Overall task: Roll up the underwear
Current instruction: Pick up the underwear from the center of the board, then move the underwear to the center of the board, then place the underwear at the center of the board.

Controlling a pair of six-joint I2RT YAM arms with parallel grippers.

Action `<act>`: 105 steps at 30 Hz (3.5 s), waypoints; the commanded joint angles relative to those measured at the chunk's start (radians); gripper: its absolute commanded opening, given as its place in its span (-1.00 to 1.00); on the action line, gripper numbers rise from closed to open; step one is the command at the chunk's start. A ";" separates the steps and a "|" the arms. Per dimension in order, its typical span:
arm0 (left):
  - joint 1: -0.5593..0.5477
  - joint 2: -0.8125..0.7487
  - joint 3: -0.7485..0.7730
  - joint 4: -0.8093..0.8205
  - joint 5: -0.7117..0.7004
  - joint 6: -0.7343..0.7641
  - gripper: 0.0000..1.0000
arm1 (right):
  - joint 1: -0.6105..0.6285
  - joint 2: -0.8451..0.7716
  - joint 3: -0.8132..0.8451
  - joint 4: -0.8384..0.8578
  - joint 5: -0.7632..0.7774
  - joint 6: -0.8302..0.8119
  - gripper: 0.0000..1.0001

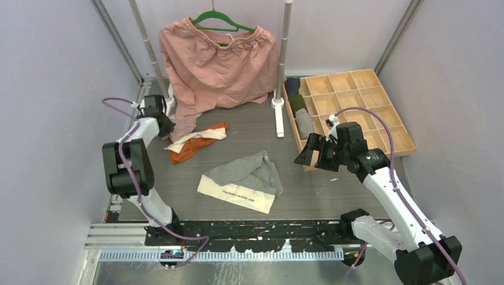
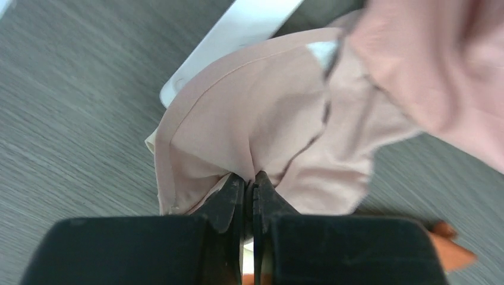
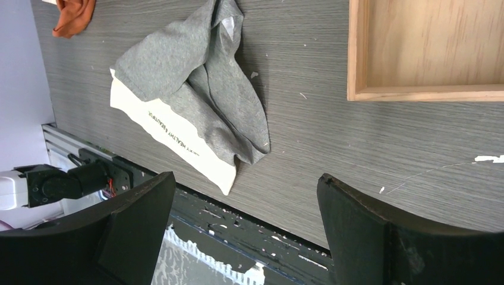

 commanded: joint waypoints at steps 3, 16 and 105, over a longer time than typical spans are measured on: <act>-0.058 -0.309 -0.025 0.079 0.129 0.095 -0.99 | 0.006 -0.017 0.023 0.037 -0.049 0.001 0.89; -0.146 -0.599 0.036 0.051 0.737 0.223 -0.99 | 0.008 -0.046 -0.004 0.048 -0.046 0.006 0.89; -0.508 -0.862 -0.079 0.286 1.160 0.131 -0.99 | 0.084 0.359 0.357 0.418 0.264 0.080 0.70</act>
